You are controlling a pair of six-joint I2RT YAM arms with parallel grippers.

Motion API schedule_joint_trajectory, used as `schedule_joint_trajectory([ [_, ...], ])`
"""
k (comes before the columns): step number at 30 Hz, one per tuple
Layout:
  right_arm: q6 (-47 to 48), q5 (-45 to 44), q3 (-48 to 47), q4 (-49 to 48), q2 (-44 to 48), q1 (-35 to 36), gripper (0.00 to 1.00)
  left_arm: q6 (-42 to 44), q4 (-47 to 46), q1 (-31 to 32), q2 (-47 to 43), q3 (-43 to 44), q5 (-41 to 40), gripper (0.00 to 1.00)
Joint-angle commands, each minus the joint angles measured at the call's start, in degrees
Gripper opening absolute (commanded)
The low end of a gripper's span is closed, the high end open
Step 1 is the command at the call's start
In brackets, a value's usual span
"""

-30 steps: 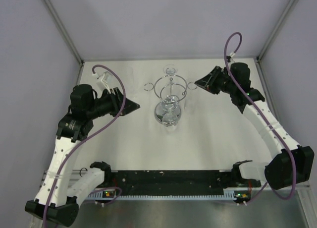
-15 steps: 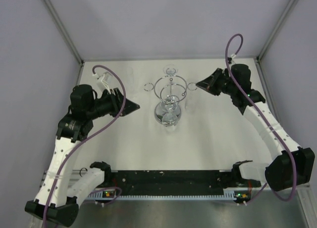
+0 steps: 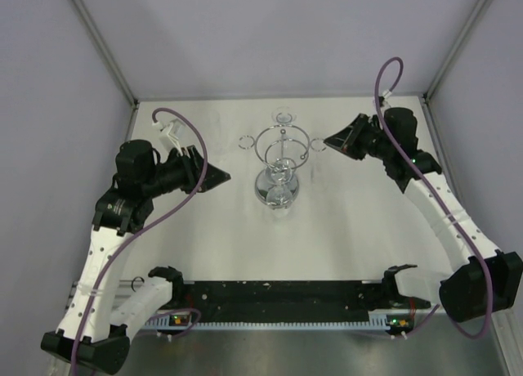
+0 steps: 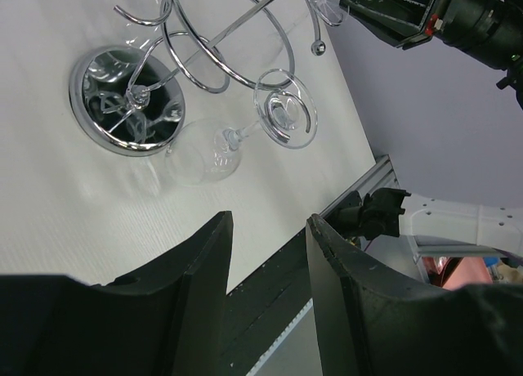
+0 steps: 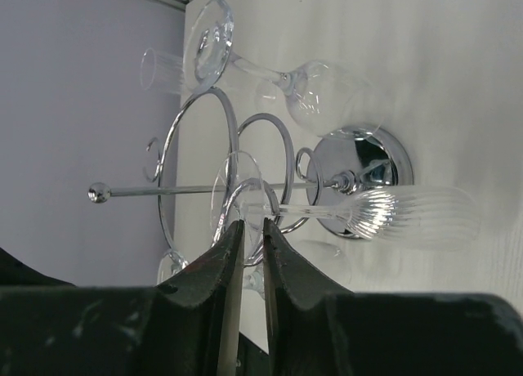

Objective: Take the wine glass off the wine glass rack

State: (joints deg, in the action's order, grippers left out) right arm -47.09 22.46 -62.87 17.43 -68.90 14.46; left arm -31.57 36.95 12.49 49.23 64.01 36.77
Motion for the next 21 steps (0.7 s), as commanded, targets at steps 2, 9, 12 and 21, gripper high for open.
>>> schedule_joint_trajectory([
  [2, 0.5, 0.5, -0.5, -0.7, 2.8, -0.3, 0.09, 0.8, -0.6, 0.2, -1.0, 1.0, -0.1, 0.47],
  [9, 1.0, 0.4, -1.6, 0.1, 3.2, -0.3, 0.00, 0.5, -0.6, 0.2, -1.2, 1.2, 0.0, 0.47],
  [12, 0.9, 0.6, -1.6, 0.0, 3.2, -0.2, 0.00, 0.5, -0.4, 0.2, -1.2, 1.2, -0.2, 0.47],
  [21, 0.4, -1.4, -1.5, 0.2, 6.7, -0.7, 0.00, 0.5, -0.1, 0.2, -1.6, 0.9, -0.4, 0.47],
])
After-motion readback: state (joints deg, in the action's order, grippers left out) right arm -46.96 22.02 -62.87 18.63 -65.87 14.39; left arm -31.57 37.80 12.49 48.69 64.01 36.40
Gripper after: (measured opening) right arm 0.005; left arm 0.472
